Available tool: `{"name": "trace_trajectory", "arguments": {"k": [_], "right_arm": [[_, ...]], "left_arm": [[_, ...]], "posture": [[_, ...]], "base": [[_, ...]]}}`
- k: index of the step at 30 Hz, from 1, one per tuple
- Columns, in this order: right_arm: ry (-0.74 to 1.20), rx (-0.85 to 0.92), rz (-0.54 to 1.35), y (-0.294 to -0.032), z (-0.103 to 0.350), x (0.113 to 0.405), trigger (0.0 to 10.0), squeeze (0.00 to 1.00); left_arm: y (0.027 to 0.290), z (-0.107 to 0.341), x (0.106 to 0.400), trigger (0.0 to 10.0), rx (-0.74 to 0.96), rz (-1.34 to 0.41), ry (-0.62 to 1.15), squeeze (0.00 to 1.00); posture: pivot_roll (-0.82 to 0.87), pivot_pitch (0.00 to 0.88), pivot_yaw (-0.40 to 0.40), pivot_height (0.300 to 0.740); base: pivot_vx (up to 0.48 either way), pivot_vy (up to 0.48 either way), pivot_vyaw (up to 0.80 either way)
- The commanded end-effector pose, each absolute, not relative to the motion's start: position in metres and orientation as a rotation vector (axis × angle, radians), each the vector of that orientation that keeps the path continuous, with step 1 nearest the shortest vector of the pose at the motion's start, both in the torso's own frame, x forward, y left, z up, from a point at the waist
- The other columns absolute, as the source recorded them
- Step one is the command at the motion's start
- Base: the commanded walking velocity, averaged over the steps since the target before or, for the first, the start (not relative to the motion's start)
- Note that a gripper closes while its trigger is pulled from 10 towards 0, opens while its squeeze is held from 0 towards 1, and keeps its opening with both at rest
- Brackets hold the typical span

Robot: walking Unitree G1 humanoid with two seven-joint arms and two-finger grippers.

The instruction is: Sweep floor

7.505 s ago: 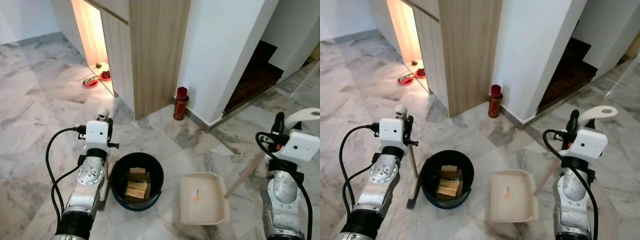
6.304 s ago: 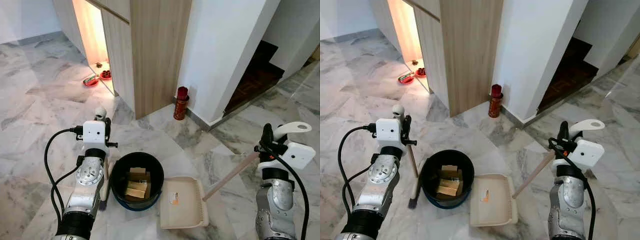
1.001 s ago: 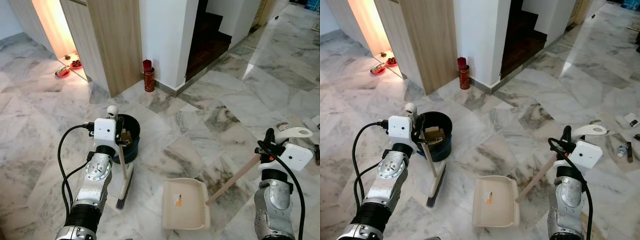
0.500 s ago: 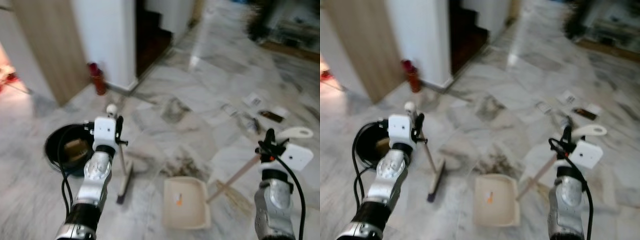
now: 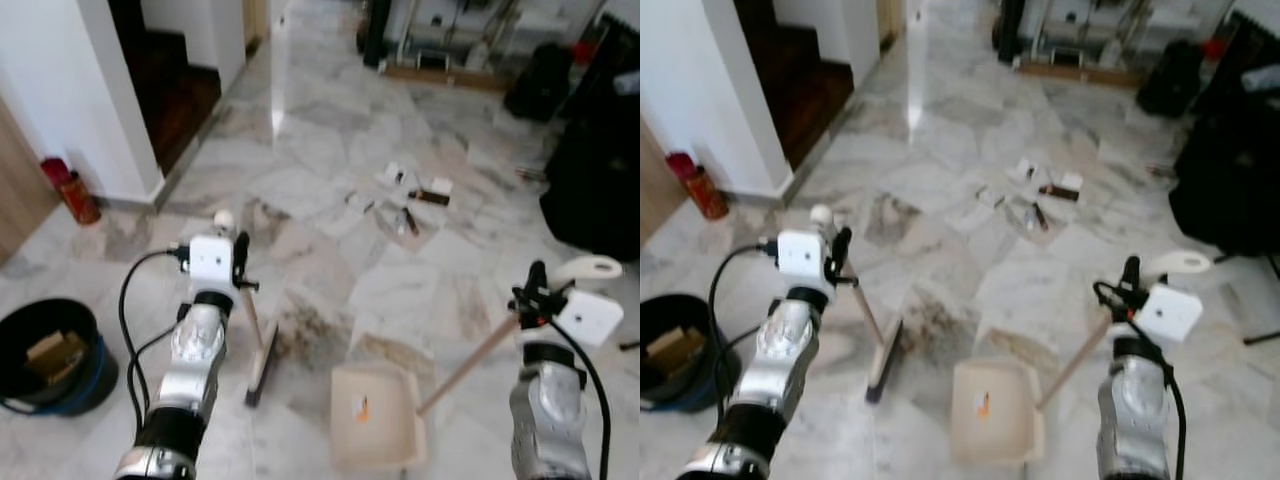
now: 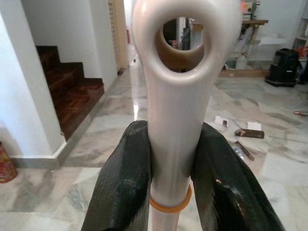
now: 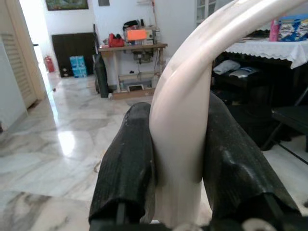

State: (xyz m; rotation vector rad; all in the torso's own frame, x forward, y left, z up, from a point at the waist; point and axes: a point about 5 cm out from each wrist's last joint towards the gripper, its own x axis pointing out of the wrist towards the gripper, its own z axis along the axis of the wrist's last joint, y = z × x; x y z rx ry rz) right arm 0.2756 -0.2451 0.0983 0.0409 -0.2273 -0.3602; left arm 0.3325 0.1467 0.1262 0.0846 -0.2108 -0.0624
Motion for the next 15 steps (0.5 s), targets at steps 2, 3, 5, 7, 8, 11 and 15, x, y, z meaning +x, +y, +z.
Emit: {"name": "trace_trajectory", "arguments": {"k": [2,3,5,7,8,11,15], "right_arm": [[-0.285,0.033,-0.349,-0.2454,0.1131,0.2802,10.0,0.00],[-0.285,0.034,-0.348,-0.2456,0.1133,0.2804,10.0,0.00],[-0.285,0.036,-0.344,-0.2454,0.1134,0.2803,10.0,0.00],[-0.286,0.037,-0.338,-0.2448,0.1135,0.2803,10.0,0.00],[-0.286,0.039,-0.336,-0.2443,0.1136,0.2806,10.0,0.00],[-0.286,0.040,-0.334,-0.2438,0.1142,0.2814,10.0,0.00],[-0.289,0.042,-0.329,-0.2430,0.1149,0.2820,10.0,0.00]], "left_arm": [[0.1451,0.1383,0.3358,10.0,0.082,-0.065,-0.263,0.00],[0.1448,0.1383,0.3360,10.0,0.080,-0.066,-0.262,0.00],[0.1450,0.1381,0.3360,10.0,0.078,-0.065,-0.262,0.00],[0.1451,0.1381,0.3361,10.0,0.078,-0.065,-0.262,0.00],[0.1458,0.1388,0.3363,10.0,0.078,-0.064,-0.264,0.00],[0.1463,0.1394,0.3370,10.0,0.079,-0.062,-0.264,0.00],[0.1469,0.1390,0.3369,10.0,0.082,-0.059,-0.261,0.00]], "posture": [[0.08,0.068,-0.048,0.740],[0.08,0.071,-0.047,0.740],[0.08,0.071,-0.047,0.740],[0.09,0.074,-0.047,0.740],[0.09,0.076,-0.047,0.740],[0.09,0.081,-0.046,0.740],[0.08,0.082,-0.045,0.740]], "base": [[0.000,0.000,0.00],[0.000,0.000,0.00],[0.000,0.000,0.00],[0.127,0.000,0.00],[0.259,0.000,0.00],[0.259,0.000,0.00],[0.263,0.000,0.00]]}}
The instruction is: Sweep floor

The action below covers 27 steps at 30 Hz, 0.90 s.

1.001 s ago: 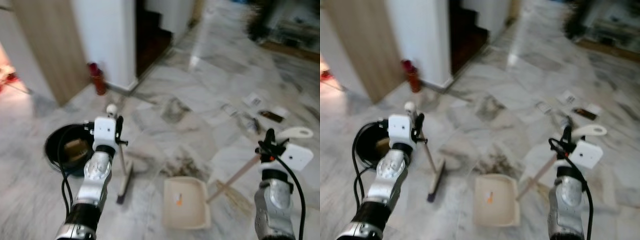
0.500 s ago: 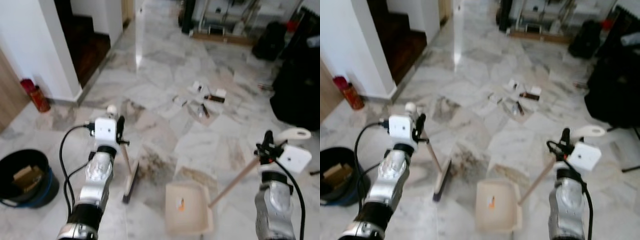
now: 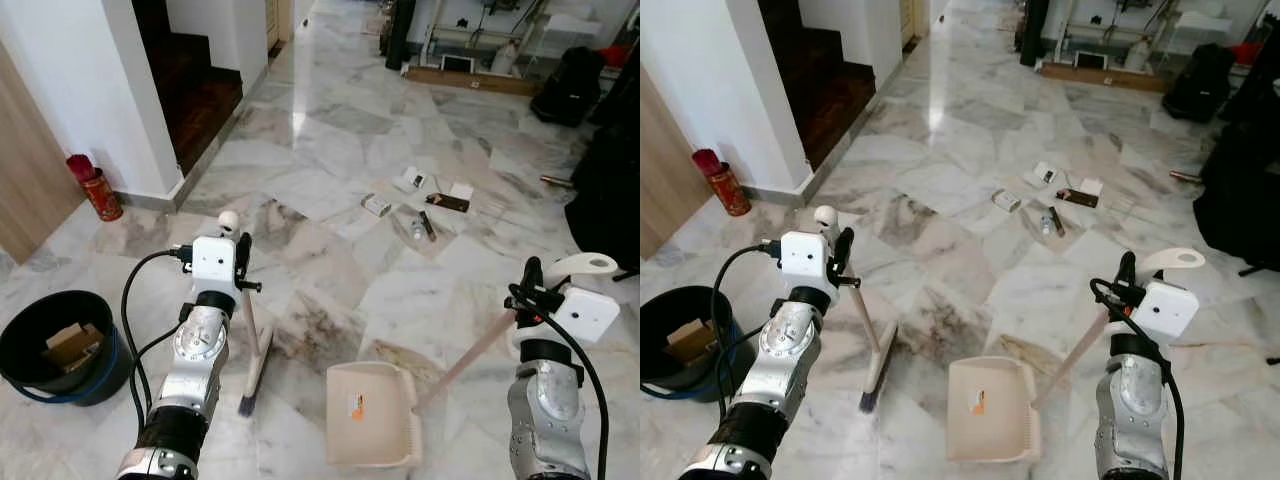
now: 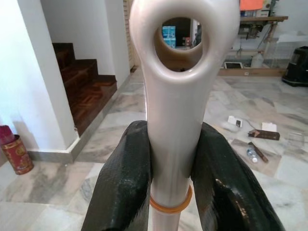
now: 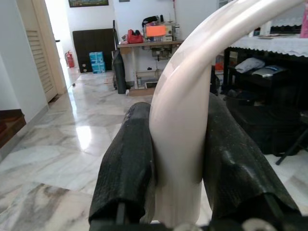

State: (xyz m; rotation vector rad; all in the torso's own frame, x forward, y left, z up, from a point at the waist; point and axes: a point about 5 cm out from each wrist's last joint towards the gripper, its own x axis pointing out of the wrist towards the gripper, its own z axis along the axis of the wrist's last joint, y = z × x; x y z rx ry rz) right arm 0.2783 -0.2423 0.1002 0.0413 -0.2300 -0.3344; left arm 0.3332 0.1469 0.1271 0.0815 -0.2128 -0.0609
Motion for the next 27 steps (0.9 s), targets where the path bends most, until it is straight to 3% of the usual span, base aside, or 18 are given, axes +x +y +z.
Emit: {"name": "trace_trajectory", "arguments": {"k": [1,27], "right_arm": [[-0.288,0.042,-0.328,-0.2429,0.1148,0.2820,10.0,0.00],[-0.285,0.042,-0.321,-0.2414,0.1138,0.2786,10.0,0.00]], "left_arm": [[0.1470,0.1388,0.3368,10.0,0.082,-0.059,-0.260,0.00],[0.1433,0.1387,0.3361,10.0,0.088,-0.078,-0.261,0.00]], "posture": [[0.08,0.083,-0.045,0.740],[0.07,0.051,-0.034,0.740]], "base": [[0.270,0.000,0.00],[0.272,0.000,0.00]]}}
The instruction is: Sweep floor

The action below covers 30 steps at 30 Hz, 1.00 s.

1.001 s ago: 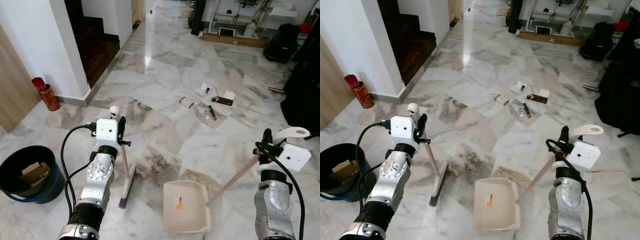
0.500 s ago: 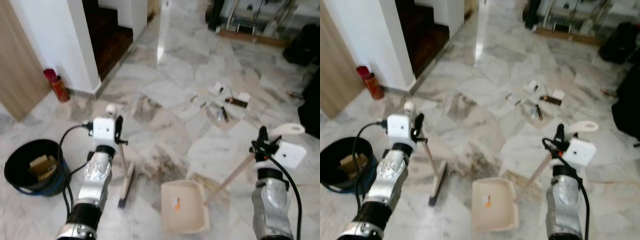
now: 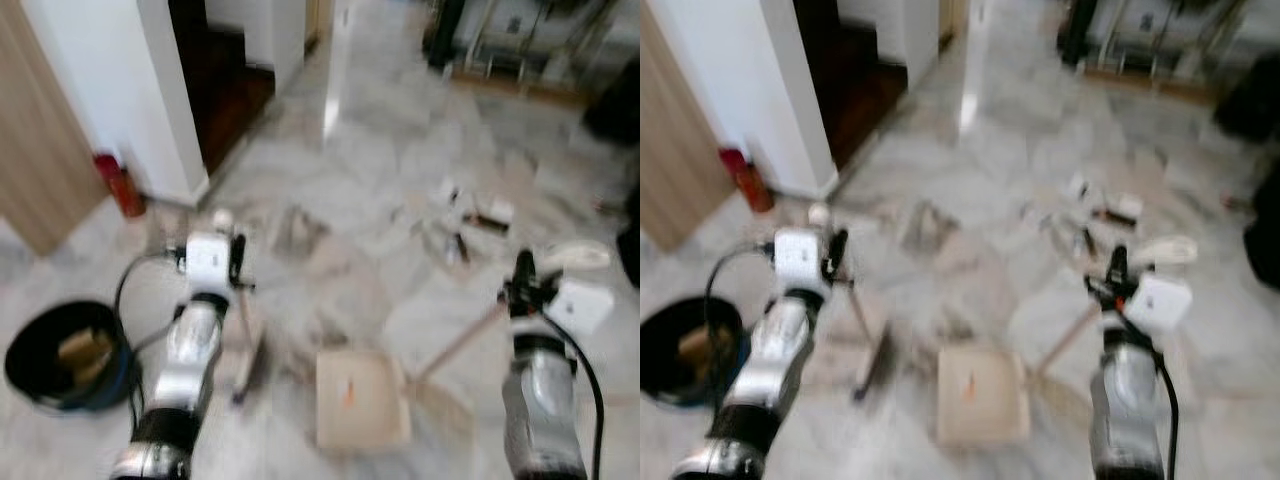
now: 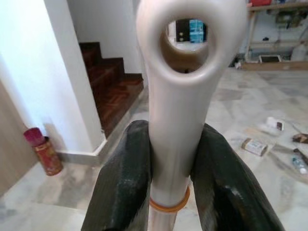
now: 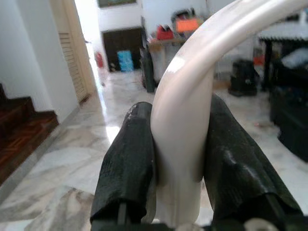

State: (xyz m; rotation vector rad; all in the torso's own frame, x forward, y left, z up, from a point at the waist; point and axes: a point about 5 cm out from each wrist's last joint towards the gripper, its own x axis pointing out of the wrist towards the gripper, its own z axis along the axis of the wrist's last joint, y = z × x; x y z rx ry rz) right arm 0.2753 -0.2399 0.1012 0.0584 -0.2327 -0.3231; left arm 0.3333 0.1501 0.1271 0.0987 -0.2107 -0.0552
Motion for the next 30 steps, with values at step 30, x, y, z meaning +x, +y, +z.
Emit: {"name": "trace_trajectory", "arguments": {"k": [30], "right_arm": [[-0.288,0.050,-0.324,-0.2414,0.1154,0.2809,10.0,0.00]], "left_arm": [[0.1424,0.1399,0.3366,10.0,0.086,-0.083,-0.265,0.00]], "posture": [[0.07,0.061,-0.040,0.740]], "base": [[0.275,0.000,0.00]]}}
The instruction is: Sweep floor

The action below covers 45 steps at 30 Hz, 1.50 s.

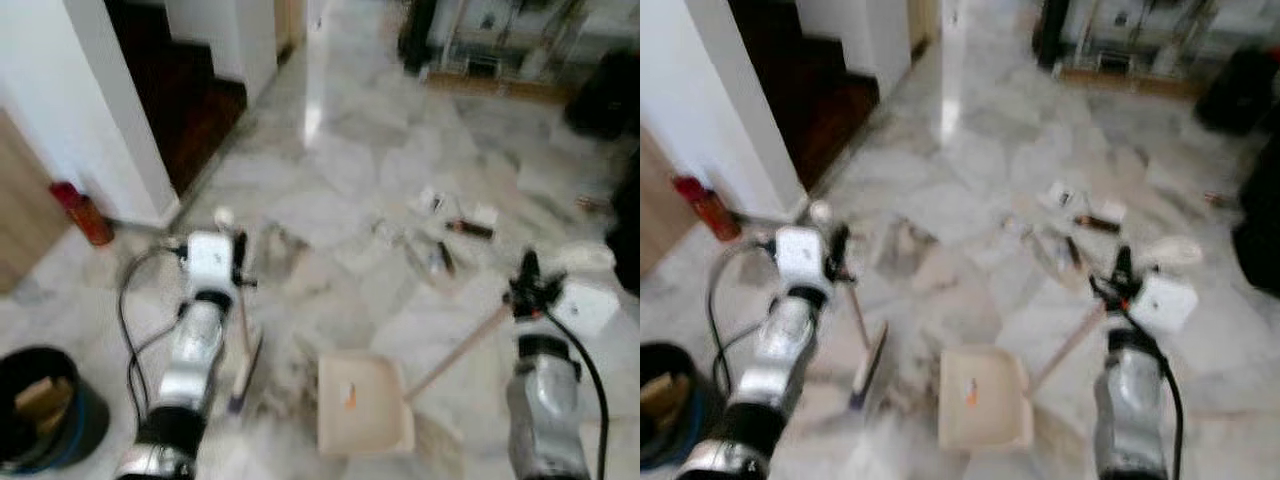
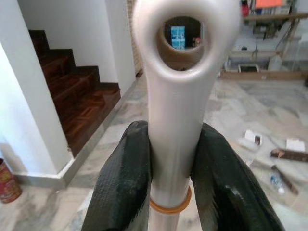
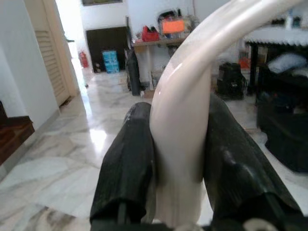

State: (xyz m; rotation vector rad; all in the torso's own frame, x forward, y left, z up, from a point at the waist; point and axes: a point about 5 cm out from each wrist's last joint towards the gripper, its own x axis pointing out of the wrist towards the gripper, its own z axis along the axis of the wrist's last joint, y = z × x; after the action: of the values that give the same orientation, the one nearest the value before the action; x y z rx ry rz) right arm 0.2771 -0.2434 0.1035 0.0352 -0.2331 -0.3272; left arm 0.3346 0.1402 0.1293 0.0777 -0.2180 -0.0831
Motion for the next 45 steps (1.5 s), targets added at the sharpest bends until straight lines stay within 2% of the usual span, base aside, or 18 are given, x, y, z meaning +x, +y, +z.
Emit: {"name": "trace_trajectory", "arguments": {"k": [1,5,9,20,45], "right_arm": [[-0.288,0.051,-0.324,-0.2414,0.1154,0.2810,10.0,0.00],[-0.279,0.063,-0.323,-0.2412,0.1145,0.2815,10.0,0.00],[-0.275,0.066,-0.317,-0.2404,0.1143,0.2826,10.0,0.00],[-0.288,0.051,-0.313,-0.2399,0.1162,0.2825,10.0,0.00],[-0.285,0.052,-0.322,-0.2369,0.1109,0.2793,10.0,0.00]], "left_arm": [[0.1425,0.1398,0.3366,10.0,0.086,-0.082,-0.264,0.00],[0.1425,0.1400,0.3366,10.0,0.088,-0.081,-0.264,0.00],[0.1431,0.1398,0.3365,10.0,0.088,-0.077,-0.263,0.00],[0.1430,0.1396,0.3369,10.0,0.085,-0.076,-0.263,0.00],[0.1377,0.1402,0.3385,10.0,0.088,-0.112,-0.266,0.00]], "posture": [[0.07,0.061,-0.040,0.740],[0.08,0.068,-0.041,0.740],[0.07,0.073,-0.040,0.740],[0.07,0.076,-0.041,0.740],[0.08,0.014,-0.020,0.740]], "base": [[0.274,0.000,0.00],[0.274,0.000,0.00],[0.276,0.000,-0.80],[0.275,0.000,0.00],[0.288,0.000,0.00]]}}
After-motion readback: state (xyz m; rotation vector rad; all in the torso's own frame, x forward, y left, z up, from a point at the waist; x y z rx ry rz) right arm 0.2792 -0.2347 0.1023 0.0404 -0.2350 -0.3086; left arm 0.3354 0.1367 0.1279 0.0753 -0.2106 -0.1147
